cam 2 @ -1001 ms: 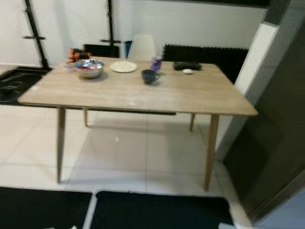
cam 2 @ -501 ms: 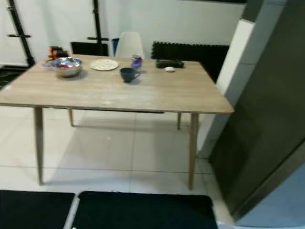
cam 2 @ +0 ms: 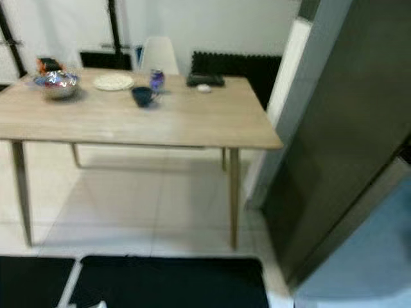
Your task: Restocking fridge
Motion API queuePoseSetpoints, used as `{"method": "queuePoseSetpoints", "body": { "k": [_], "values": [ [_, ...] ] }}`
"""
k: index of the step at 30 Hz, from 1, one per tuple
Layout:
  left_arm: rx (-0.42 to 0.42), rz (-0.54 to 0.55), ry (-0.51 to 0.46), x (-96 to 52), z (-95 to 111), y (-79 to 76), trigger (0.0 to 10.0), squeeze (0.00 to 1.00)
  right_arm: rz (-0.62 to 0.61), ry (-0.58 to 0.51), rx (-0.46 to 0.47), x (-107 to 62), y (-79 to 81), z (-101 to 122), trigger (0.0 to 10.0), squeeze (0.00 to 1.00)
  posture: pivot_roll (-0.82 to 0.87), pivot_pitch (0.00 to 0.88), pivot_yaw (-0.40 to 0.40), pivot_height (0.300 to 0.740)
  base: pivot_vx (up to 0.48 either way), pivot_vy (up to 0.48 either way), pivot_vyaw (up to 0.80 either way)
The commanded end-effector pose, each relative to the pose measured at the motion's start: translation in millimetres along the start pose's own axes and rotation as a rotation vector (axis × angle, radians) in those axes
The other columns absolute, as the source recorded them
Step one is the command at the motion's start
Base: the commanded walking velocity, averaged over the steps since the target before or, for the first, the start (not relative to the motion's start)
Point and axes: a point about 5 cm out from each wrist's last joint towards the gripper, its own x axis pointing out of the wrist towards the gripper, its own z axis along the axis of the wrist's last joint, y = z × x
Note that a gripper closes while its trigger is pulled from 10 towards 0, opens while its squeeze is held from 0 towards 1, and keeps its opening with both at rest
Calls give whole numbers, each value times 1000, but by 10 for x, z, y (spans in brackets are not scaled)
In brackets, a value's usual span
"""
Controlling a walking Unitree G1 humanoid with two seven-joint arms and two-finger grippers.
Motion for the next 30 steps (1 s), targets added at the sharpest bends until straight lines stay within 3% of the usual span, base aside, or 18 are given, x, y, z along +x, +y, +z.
{"method": "queuePoseSetpoints", "body": {
  "k": [1, 23, 30],
  "values": [
    [10, -12, -8, 8, 22, -42, 10000, 0, -13, -14, 3, 3, -29, 54, 10000, 0, -63, 0, -27, 740, 0, -409, 0],
    [8, -20, -2, 11, 2, -69, 10000, 0, -8, 4, 8, 0, -13, 5, 10000, 0, -64, 0, -24, 740, 0, -406, 0],
    [9, -22, -2, 12, 2, -75, 10000, 0, -1, -12, 17, 4, 1, 29, 10000, 0, -66, 0, -22, 740, 0, -407, -457]
  ]
}}
